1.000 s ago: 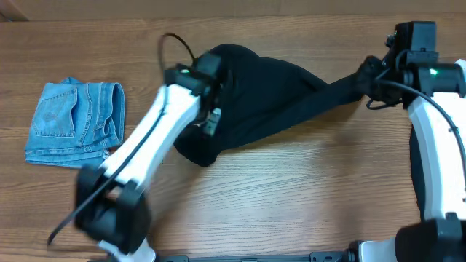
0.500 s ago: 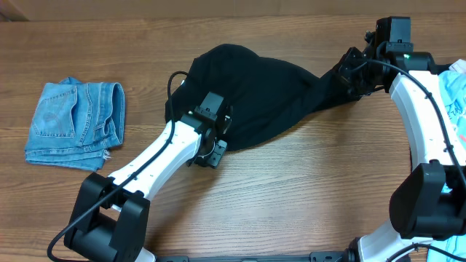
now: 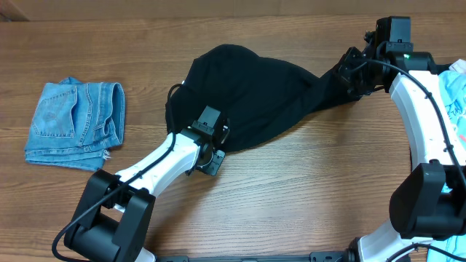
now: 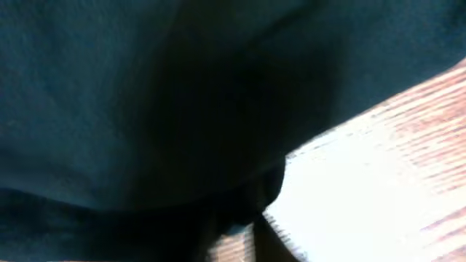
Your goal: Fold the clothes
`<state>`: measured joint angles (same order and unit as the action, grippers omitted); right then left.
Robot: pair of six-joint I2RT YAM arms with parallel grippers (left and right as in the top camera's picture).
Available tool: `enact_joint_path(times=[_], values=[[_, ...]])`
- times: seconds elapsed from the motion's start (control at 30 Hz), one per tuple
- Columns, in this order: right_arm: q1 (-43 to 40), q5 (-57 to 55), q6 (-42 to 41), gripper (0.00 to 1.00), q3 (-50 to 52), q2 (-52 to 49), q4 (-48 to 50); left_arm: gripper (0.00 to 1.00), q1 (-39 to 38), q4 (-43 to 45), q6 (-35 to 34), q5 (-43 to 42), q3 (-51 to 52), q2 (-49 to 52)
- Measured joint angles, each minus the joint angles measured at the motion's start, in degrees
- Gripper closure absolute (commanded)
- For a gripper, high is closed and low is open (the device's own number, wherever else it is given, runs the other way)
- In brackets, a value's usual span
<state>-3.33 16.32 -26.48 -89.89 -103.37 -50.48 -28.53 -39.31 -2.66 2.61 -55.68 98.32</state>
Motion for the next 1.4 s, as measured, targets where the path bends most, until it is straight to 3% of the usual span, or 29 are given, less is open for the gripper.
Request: enact_joint_path(times=[0.17,0.37,0.53,0.87,0.97,1.07,1.13,1.2,1.27,1.4], values=[[0.0,-0.37,2.67,0.91,0.0,0.0,-0.87,0.96,0.28,-8.46,-2.43,3.08,-4.44,0.09],[0.0,-7.93,5.6,0.9,0.0,0.0,-7.34,0.96,5.35,-25.62,-4.5,7.85,-27.12,-1.42],[-0.02,-12.96,6.36,0.89,0.0,0.0,-9.68,0.96,11.06,-28.24,-2.95,11.02,-39.34,-6.64],[0.0,-13.62,7.37,0.93,0.0,0.0,-17.53,0.96,11.67,-29.33,-1.44,13.66,-40.04,-6.93],[0.0,-13.38,9.57,0.93,-0.11,0.02,-28.61,0.96,11.67,-31.26,-1.44,14.36,-40.04,-6.93],[0.0,-12.24,11.5,0.85,-0.11,0.02,-28.72,0.96,11.67,-30.82,-0.96,15.02,-40.04,-6.93],[0.0,-10.1,12.04,0.76,-0.04,0.04,-23.5,0.96,11.67,-28.85,0.11,14.97,-40.04,-6.93],[0.0,-8.17,12.66,0.5,0.04,0.02,-18.45,0.96,11.67,-26.8,1.18,14.58,-40.04,-6.51],[0.0,-6.62,13.0,0.34,0.07,-0.11,-13.97,0.96,11.67,-25.22,1.81,13.84,-40.04,-5.16],[-0.04,-6.38,13.14,0.32,0.07,-1.27,-9.49,0.96,11.67,-24.98,2.89,12.66,-40.04,0.04]])
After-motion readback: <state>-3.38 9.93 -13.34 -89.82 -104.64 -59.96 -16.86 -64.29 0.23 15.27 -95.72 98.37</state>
